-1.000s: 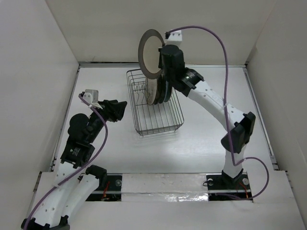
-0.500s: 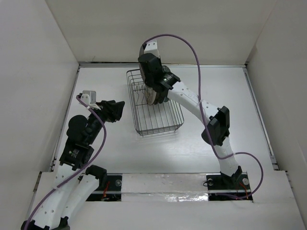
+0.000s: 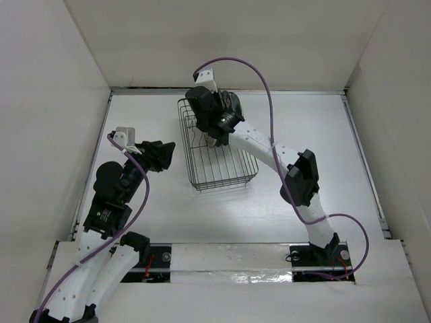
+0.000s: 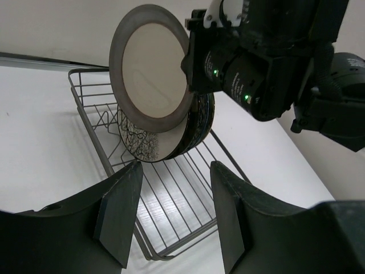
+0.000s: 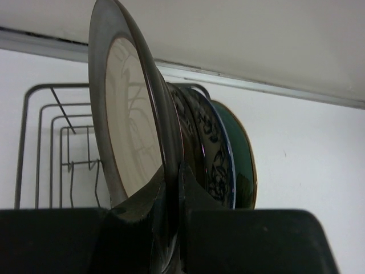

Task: Load the plates into the dish rack

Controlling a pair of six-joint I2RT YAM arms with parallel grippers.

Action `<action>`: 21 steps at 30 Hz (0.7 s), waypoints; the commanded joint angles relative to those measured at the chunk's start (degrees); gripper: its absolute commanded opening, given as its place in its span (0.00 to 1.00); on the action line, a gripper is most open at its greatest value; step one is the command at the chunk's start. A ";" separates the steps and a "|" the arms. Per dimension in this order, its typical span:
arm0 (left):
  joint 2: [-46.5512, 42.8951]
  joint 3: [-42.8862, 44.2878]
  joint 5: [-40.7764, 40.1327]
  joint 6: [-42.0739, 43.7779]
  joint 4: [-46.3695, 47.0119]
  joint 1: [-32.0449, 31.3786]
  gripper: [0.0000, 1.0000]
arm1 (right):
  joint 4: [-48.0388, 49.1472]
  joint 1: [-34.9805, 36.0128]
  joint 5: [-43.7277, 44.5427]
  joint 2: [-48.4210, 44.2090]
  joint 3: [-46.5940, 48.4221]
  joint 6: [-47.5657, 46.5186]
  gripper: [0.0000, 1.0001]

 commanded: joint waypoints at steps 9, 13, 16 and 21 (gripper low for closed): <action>0.40 1.79 0.94 0.10 2.34 -0.21 0.47 | 7.78 2.71 5.17 -2.66 -3.62 4.28 0.00; 0.13 1.97 0.24 0.01 2.16 -0.21 0.47 | 8.92 3.77 4.12 -3.72 -7.40 6.48 0.00; 0.14 1.71 1.02 0.01 2.34 -0.21 0.47 | 7.70 4.29 3.06 -2.93 -8.28 9.81 0.00; 0.49 1.88 -0.20 0.10 2.07 -0.21 0.47 | 8.04 4.29 1.83 -3.37 -12.15 14.39 0.04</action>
